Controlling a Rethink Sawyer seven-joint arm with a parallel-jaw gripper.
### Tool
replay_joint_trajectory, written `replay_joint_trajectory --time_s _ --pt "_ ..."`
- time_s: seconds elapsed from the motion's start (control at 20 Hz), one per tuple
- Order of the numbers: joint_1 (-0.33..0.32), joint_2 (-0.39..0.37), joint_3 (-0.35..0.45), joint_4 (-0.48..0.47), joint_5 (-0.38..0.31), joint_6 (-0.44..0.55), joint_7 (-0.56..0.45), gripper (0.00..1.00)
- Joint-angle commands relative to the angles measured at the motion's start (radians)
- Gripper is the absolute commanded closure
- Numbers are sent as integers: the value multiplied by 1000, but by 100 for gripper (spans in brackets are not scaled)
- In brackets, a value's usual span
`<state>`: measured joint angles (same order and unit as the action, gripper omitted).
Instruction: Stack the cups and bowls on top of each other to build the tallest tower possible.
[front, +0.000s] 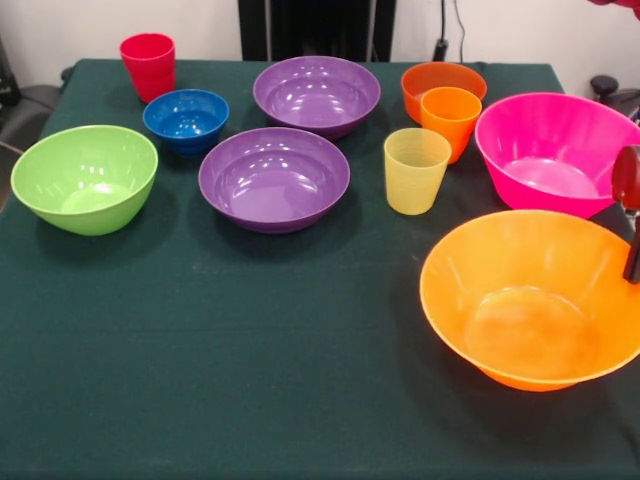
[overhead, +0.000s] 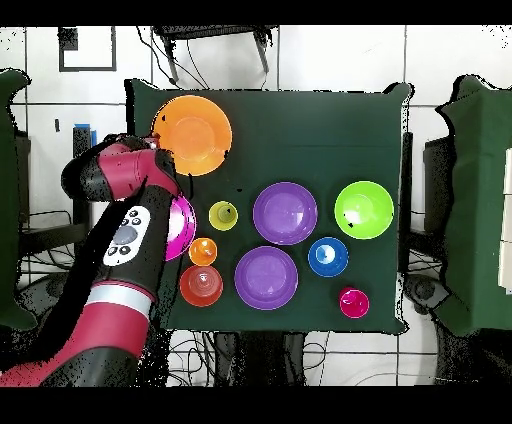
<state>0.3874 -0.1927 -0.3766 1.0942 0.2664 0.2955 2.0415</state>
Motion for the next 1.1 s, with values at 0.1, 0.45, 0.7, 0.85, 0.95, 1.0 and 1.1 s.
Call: replay_joint_trajectory --time_s 0.1,0.45,0.7,0.85,0.95,1.0,1.1 --pt "-41 -59 149 100 0 38 108 100" --pt "-242 -210 424 312 -26 -79 36 100" --pt "-366 -282 545 391 -56 -87 3 100" --pt "-429 -307 608 422 -72 -97 -2 100" --pt "-480 -313 666 440 -81 -103 -11 100" --pt "-503 -313 695 447 -81 -102 -14 100" --pt "-536 -322 730 457 -84 -92 -15 100"
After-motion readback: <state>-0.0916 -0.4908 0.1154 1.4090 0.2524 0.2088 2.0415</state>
